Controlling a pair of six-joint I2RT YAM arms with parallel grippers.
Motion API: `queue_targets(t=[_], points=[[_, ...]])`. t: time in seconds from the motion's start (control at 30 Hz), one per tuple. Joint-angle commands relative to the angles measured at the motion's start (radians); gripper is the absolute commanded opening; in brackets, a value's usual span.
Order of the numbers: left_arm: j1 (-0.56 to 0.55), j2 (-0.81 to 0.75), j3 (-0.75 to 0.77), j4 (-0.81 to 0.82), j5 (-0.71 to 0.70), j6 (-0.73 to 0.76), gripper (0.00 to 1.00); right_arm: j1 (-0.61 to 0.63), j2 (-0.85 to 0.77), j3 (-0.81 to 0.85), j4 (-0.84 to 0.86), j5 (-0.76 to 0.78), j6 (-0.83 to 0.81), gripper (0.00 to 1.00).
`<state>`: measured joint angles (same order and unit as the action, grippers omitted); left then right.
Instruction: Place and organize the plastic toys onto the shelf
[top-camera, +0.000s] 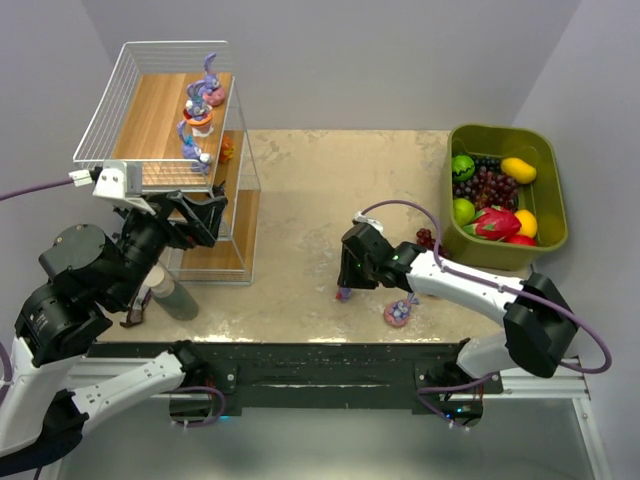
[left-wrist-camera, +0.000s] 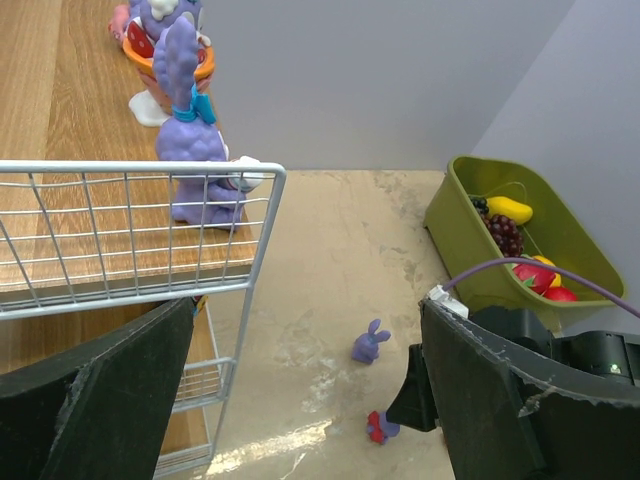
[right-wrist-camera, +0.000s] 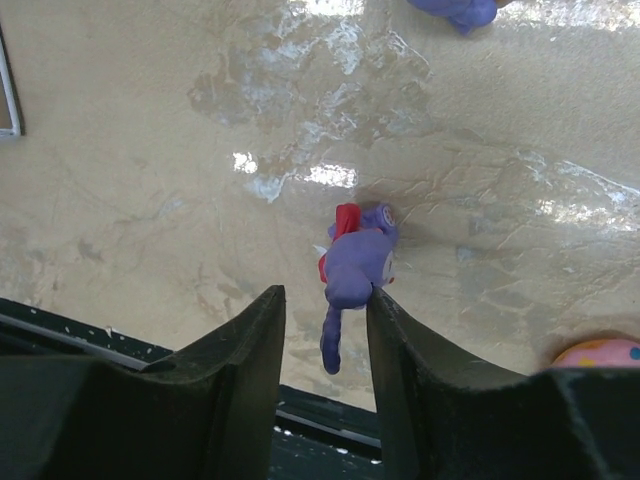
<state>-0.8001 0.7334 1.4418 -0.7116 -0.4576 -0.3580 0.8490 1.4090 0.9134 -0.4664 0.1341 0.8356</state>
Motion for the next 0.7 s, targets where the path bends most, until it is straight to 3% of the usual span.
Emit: queue_targets(t=[0.0,0.13,0.43,0.67], points=[[-0.002,-0.003,0.023,-0.011,-0.027,-0.013,1.00,0.004,-0.016,0.028,0.011,-0.004,0.000,0.39],[-0.002,-0.006,0.020,-0.017,-0.041,-0.010,1.00,0.004,-0.028,0.030,0.000,-0.014,0.005,0.31],[-0.002,-0.011,0.014,-0.019,-0.061,-0.007,1.00,0.005,-0.019,0.044,-0.020,-0.033,0.026,0.00],[-0.002,-0.017,0.029,-0.029,-0.075,-0.007,0.99,0.005,0.016,0.119,0.008,-0.039,0.026,0.00]])
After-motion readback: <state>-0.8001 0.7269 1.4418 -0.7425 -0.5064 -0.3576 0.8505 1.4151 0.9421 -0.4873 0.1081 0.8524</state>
